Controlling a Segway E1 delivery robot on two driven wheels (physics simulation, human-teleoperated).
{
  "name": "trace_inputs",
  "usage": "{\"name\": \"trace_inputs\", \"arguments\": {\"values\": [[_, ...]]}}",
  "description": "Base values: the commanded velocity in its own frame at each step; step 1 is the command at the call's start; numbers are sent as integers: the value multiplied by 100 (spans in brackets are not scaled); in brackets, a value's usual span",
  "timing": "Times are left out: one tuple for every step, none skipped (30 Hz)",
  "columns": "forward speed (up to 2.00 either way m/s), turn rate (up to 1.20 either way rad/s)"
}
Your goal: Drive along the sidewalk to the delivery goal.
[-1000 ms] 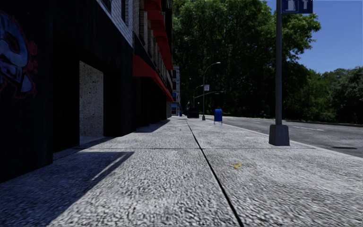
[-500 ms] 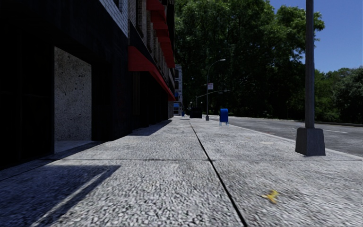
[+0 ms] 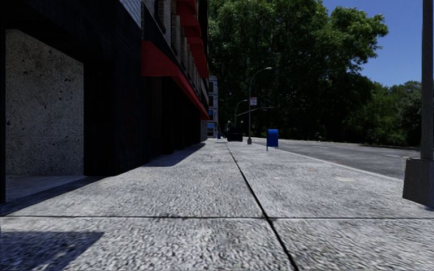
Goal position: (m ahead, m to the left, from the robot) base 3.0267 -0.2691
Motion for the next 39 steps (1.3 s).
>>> {"name": "trace_inputs", "arguments": {"values": [[200, 0], [200, 0], [200, 0], [200, 0], [200, 0], [200, 0], [200, 0], [200, 0], [200, 0], [200, 0], [200, 0], [200, 0], [200, 0], [200, 0], [200, 0], [200, 0], [200, 0], [200, 0], [200, 0], [200, 0], [200, 0], [200, 0], [200, 0], [200, 0], [200, 0], [200, 0], [200, 0], [200, 0], [200, 0], [200, 0], [200, 0], [200, 0], [200, 0], [200, 0], [200, 0], [200, 0], [200, 0], [200, 0], [200, 0]]}}
